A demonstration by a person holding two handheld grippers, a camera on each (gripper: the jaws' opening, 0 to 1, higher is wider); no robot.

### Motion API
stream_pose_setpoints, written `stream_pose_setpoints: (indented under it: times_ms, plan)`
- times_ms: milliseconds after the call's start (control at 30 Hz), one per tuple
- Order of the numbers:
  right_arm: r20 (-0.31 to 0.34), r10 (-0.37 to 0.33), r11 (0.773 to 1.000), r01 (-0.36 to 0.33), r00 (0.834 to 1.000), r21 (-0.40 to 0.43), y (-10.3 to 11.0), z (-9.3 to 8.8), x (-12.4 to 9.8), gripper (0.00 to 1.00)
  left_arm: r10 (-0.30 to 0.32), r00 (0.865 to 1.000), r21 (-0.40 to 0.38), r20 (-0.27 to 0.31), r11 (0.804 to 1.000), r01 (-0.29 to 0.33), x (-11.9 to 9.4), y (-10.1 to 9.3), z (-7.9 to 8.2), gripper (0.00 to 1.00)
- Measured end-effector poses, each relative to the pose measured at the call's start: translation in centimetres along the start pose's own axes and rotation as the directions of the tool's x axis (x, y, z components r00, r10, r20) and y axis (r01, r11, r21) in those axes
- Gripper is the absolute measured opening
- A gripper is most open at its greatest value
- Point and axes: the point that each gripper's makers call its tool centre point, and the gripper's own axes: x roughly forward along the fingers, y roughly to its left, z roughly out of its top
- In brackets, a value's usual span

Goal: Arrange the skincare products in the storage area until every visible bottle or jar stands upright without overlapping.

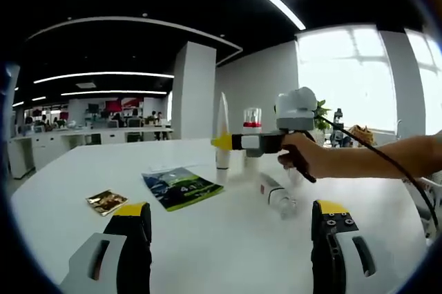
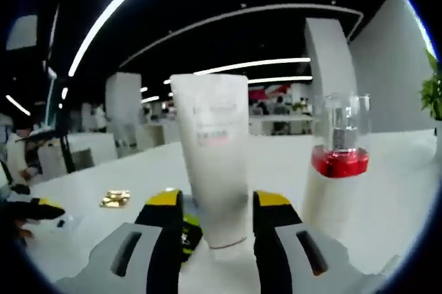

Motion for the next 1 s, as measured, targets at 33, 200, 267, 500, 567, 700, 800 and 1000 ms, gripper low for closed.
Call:
stream_pose_setpoints:
  times_ms: [33, 200, 267, 500, 567, 700, 800, 1000]
  plan:
    - [0.001, 0.011, 1.000, -0.011, 1.000, -0.011, -0.2, -0.1, 0.3, 0.30, 0.000, 1.000, 0.001, -0.001, 1.000, 0.000, 0.0, 0.0, 0.0, 0.99]
    - [-0.006, -0.003, 1.000, 0.003, 1.000, 0.010, 0.0, -0.1, 0.1, 0.27, 0.003, 1.000, -0.001, -0.003, 1.000, -0.003, -0.1, -0.2, -0.1, 0.99]
    - [-0.010, -0.028, 1.000, 0.028, 1.000, -0.002, -0.1, -0.1, -0.3, 0.21, 0.003, 1.000, -0.003, -0.004, 1.000, -0.003, -0.2, -0.4, -0.2, 0.99]
    - [0.029, -0.057, 0.998, 0.057, 0.998, -0.010, -0.4, 0.1, -1.9, 0.14, 0.003, 1.000, -0.001, -0.007, 1.000, -0.003, -0.4, -0.7, -0.4, 0.99]
    - [0.044, -0.051, 0.999, 0.051, 0.998, -0.007, -0.4, 0.3, -1.8, 0.14, 0.003, 1.000, -0.001, -0.008, 1.000, -0.003, -0.3, -0.6, -0.4, 0.99]
    - [0.026, -0.056, 0.998, 0.056, 0.998, -0.023, -0.4, 0.1, -1.7, 0.14, 0.004, 1.000, -0.002, -0.009, 1.000, -0.004, -0.3, -0.6, -0.4, 0.99]
    - [0.031, -0.053, 0.999, 0.053, 0.998, -0.002, -0.1, 0.0, -2.0, 0.14, 0.003, 1.000, -0.004, -0.008, 1.000, -0.003, -0.1, -0.4, -0.4, 0.99]
    - [0.024, 0.022, 1.000, -0.022, 0.999, -0.016, 1.6, 0.0, -1.4, 0.16, 0.000, 1.000, -0.002, -0.006, 1.000, 0.000, 0.2, -0.2, -0.3, 0.99]
